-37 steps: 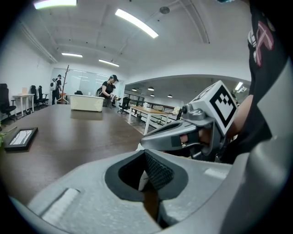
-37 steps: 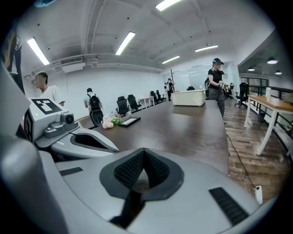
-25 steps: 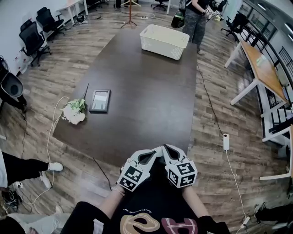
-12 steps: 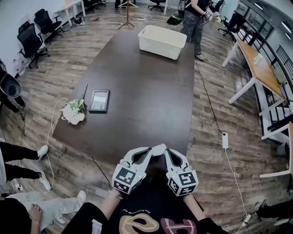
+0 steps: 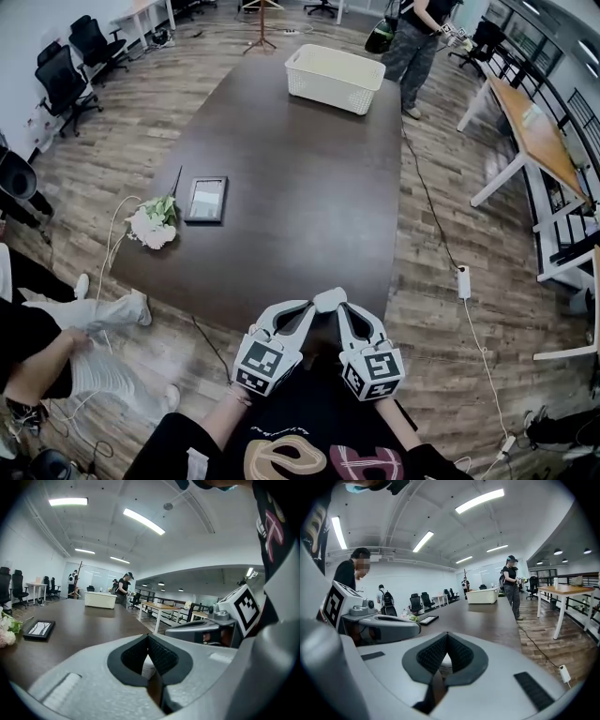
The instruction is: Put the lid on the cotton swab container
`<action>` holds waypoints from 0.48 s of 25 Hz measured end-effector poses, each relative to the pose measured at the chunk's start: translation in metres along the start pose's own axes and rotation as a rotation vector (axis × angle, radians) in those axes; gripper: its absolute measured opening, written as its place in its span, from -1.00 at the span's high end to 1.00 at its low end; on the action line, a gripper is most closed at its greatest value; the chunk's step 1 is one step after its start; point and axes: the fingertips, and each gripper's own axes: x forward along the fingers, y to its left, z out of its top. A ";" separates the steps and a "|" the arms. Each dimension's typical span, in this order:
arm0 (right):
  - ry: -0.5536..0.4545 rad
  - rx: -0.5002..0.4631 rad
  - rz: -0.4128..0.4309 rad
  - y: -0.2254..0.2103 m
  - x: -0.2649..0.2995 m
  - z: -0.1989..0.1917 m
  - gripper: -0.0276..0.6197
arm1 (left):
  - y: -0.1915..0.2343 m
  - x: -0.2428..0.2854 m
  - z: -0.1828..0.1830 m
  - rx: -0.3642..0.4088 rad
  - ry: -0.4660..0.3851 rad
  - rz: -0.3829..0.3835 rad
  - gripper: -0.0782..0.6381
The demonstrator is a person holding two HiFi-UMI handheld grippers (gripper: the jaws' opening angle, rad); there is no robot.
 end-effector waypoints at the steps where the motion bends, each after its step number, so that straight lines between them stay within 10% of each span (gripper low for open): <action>1: -0.001 0.001 0.001 0.001 0.000 0.000 0.90 | 0.000 0.000 0.000 0.003 0.002 -0.001 0.76; 12: -0.003 -0.012 0.013 -0.002 0.010 0.006 0.90 | 0.007 0.009 0.001 0.015 0.012 0.008 0.76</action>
